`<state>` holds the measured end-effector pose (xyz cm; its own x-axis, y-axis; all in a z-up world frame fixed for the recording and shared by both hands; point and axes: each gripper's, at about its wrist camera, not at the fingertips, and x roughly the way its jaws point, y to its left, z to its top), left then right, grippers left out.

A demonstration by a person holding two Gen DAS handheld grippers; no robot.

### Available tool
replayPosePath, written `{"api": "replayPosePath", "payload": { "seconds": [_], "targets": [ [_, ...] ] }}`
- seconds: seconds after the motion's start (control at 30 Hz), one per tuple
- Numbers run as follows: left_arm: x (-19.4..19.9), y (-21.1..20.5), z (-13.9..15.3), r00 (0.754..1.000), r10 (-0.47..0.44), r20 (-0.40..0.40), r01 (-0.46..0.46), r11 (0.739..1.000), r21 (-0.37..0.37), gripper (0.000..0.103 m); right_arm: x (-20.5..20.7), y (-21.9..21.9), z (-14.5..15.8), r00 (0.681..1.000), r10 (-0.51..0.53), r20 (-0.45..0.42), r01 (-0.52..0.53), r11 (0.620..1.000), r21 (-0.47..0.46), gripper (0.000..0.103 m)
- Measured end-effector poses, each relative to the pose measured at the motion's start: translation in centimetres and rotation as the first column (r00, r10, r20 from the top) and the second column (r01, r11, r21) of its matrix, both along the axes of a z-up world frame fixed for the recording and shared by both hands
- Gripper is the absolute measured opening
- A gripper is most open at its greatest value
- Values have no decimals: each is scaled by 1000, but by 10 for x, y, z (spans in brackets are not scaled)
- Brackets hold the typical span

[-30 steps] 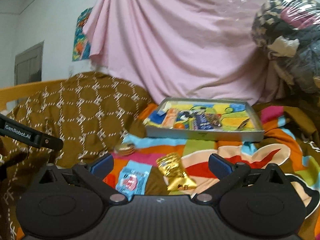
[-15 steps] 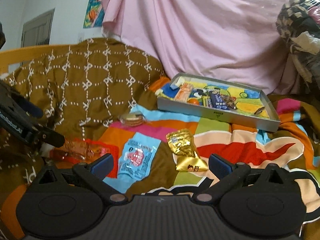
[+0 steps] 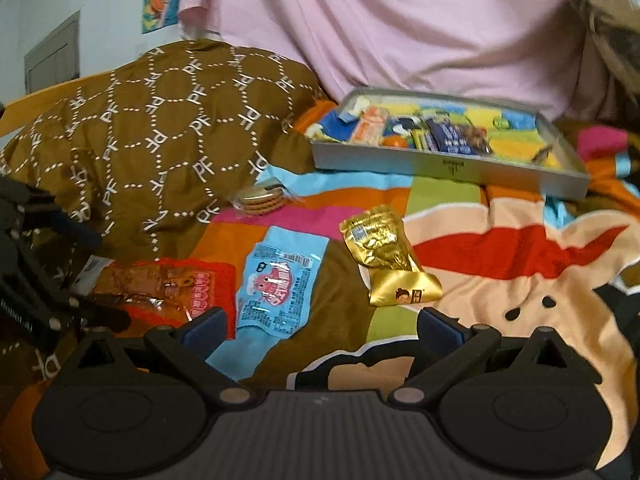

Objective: Organize snacks
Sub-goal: 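Grasp the red jerky pack with left tool while right grasps the blue candy packet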

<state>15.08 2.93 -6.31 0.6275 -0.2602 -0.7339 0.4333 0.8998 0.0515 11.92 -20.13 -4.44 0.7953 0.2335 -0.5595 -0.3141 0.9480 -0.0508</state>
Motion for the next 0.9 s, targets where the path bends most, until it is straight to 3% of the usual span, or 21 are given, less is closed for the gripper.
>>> {"api": "replayPosePath", "payload": {
  "seconds": [0.17, 0.47, 0.63, 0.9],
  "targets": [
    [10, -5, -5, 998, -64, -2, 64, 998, 19, 102, 21, 1, -1, 999, 13, -44, -12, 1000, 25, 103],
    [25, -7, -16, 991, -130, -36, 131, 991, 29, 102, 61, 32, -19, 987, 86, -136, -93, 995, -45, 103],
    [32, -6, -18, 990, -137, -45, 137, 990, 7, 96, 76, 45, -29, 984, 108, -142, -118, 991, -61, 103],
    [31, -13, -22, 975, -218, -41, 219, 975, 33, 96, 88, 46, -39, 984, 80, -161, -94, 992, -83, 103]
  ]
}}
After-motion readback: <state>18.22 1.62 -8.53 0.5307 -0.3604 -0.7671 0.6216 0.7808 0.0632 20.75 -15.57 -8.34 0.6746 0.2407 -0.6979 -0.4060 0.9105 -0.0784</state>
